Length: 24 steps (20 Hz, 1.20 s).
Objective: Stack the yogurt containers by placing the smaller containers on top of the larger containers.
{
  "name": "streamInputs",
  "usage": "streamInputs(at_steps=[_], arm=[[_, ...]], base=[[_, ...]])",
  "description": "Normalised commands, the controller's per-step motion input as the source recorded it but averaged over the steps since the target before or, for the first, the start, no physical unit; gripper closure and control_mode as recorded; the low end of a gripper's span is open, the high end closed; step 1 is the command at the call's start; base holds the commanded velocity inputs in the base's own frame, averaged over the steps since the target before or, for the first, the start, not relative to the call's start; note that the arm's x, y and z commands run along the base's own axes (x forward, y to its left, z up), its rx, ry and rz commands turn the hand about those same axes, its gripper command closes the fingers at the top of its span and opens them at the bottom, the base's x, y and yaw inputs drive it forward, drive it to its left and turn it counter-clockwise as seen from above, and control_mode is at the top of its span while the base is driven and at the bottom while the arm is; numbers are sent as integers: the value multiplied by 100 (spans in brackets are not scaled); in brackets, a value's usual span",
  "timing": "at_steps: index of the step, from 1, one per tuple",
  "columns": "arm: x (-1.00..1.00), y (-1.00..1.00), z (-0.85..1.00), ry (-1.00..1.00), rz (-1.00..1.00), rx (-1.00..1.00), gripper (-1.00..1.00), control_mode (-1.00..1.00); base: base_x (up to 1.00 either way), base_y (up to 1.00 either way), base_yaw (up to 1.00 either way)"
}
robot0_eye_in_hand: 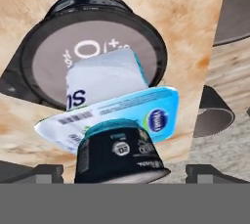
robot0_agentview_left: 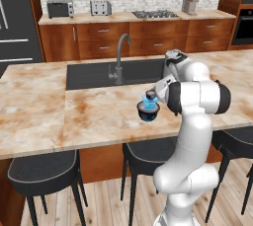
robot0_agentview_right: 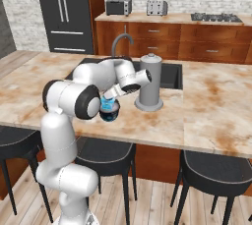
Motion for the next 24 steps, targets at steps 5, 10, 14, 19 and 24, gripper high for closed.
streamInputs(at_steps=[5,10,14,19,24], arm=[[-7,0,18,-4,0,3,-100,-100],[-15,0,20,-4,0,4,-100,-100],[-23,0,23,-4,0,4,-100,-100],[-23,-2,25,-5,0,4,-100,-100],[-33,-12,26,-9,0,3,-100,-100]], base=[[0,0,0],[0,0,0],[0,0,0],[0,0,0],[0,0,0]])
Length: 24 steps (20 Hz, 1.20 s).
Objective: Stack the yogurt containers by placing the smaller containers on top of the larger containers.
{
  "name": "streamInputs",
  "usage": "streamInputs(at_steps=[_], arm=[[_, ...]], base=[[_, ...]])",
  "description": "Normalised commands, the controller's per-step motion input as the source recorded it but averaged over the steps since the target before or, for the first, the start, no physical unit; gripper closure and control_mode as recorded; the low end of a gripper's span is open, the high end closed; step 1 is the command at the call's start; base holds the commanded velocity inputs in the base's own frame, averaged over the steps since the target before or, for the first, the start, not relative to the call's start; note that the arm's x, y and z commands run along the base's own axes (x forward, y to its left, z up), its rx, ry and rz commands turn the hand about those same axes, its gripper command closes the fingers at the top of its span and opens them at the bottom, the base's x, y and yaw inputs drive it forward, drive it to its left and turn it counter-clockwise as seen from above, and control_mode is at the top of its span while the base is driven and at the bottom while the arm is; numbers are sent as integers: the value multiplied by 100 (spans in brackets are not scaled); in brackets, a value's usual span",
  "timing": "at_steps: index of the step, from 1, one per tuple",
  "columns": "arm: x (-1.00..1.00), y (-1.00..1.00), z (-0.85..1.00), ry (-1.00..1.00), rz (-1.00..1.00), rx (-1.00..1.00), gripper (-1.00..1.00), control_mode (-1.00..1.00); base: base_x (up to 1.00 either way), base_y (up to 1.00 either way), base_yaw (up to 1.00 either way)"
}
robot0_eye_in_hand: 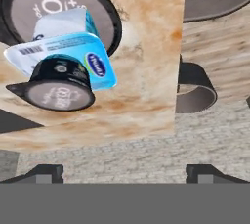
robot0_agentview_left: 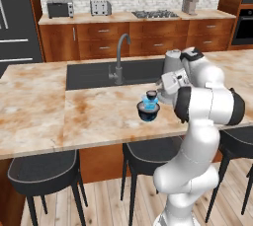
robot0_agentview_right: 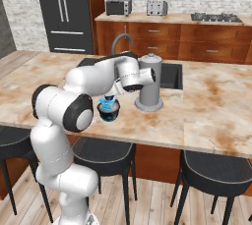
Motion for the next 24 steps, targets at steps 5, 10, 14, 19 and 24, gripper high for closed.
streamInputs(at_steps=[5,10,14,19,24], arm=[[-36,-12,21,-11,0,1,-100,-100],[-34,-13,17,-10,0,1,-100,-100],[-42,-19,18,-9,0,1,-100,-100],[-45,-24,19,-13,0,2,-100,-100],[-51,-32,15,-16,0,4,-100,-100]], base=[[0,0,0],[0,0,0],[0,0,0],[0,0,0],[0,0,0]])
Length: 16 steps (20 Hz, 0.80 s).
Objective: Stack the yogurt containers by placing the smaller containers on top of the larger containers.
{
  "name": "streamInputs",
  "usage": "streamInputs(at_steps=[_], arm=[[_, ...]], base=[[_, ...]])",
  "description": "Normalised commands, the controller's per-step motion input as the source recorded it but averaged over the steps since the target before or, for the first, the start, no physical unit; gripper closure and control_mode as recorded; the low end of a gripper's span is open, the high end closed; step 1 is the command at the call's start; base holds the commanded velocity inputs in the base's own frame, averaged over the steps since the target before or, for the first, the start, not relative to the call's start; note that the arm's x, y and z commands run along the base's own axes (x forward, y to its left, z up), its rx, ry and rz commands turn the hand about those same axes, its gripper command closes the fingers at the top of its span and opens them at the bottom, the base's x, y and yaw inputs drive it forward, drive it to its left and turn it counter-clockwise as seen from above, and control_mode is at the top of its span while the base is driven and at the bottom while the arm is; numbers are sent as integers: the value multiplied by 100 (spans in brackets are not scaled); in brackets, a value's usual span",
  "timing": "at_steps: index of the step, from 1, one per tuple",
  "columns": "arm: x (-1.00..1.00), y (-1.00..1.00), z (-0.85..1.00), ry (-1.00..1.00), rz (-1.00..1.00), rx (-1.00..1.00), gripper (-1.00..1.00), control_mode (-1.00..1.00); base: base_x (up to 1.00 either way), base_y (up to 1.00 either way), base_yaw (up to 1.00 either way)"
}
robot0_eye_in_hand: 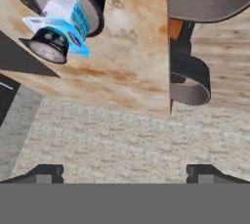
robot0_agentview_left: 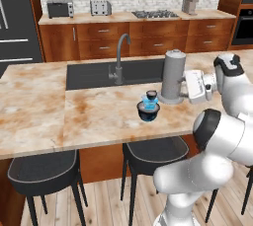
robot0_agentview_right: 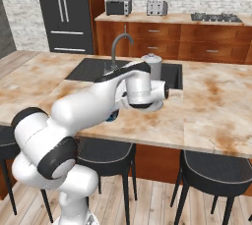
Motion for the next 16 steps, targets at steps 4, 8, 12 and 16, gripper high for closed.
streamInputs(at_steps=[4,8,12,16], arm=[[-53,-37,14,-17,0,5,-100,-100],[-53,-46,8,-17,0,6,-100,-100],[-46,-51,4,-18,0,6,-100,-100],[-38,-58,0,-18,0,7,-100,-100]], base=[[0,0,0],[0,0,0],[0,0,0],[0,0,0]])
